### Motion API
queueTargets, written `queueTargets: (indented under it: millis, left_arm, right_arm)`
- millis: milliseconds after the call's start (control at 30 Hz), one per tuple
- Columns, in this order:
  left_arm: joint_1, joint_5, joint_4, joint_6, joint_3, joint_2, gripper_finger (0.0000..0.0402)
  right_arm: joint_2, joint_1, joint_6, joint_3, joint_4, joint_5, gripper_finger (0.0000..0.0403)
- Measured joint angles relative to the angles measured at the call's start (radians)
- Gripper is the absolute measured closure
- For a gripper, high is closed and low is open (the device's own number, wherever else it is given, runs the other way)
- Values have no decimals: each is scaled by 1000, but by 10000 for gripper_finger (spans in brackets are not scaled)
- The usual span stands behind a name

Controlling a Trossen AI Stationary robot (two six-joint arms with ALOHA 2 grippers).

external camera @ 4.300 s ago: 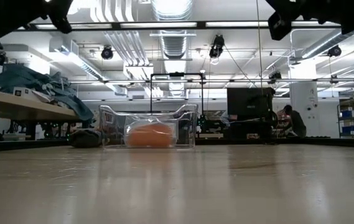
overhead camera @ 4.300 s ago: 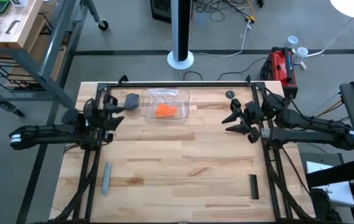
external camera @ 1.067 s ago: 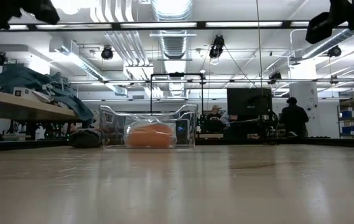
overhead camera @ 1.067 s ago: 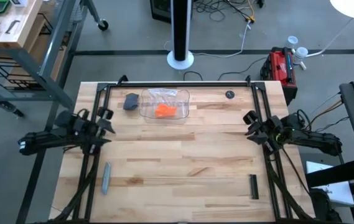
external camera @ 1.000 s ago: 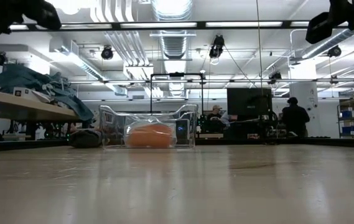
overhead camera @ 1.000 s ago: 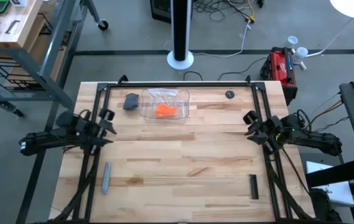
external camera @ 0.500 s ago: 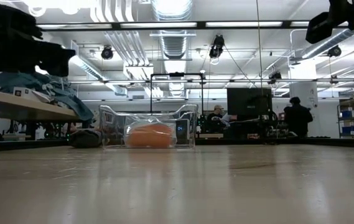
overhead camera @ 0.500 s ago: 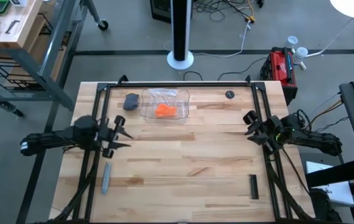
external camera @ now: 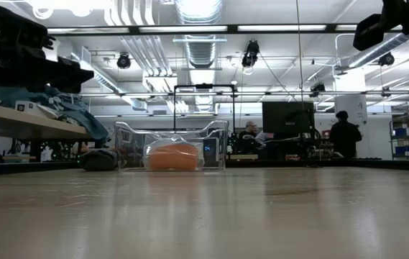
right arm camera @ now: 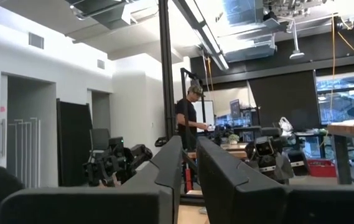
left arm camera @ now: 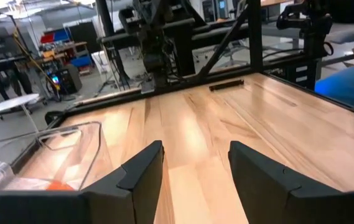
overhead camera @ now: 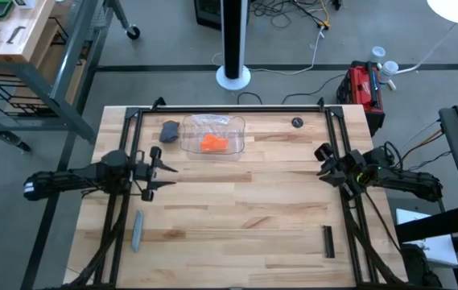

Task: Roll bandage
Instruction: Return to Home Position

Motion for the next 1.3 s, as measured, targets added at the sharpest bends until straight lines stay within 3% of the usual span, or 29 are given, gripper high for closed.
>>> queueTargets:
  millis: [900, 1300]
  left_arm:
    - [0, 0, 5, -1, 3, 146, 270]
    - [0, 0, 4, -1, 3, 194, 282]
  right_arm:
    - [0, 0, 0, 0, 0, 0, 327]
    - [1, 0, 0, 0, 0, 0, 352]
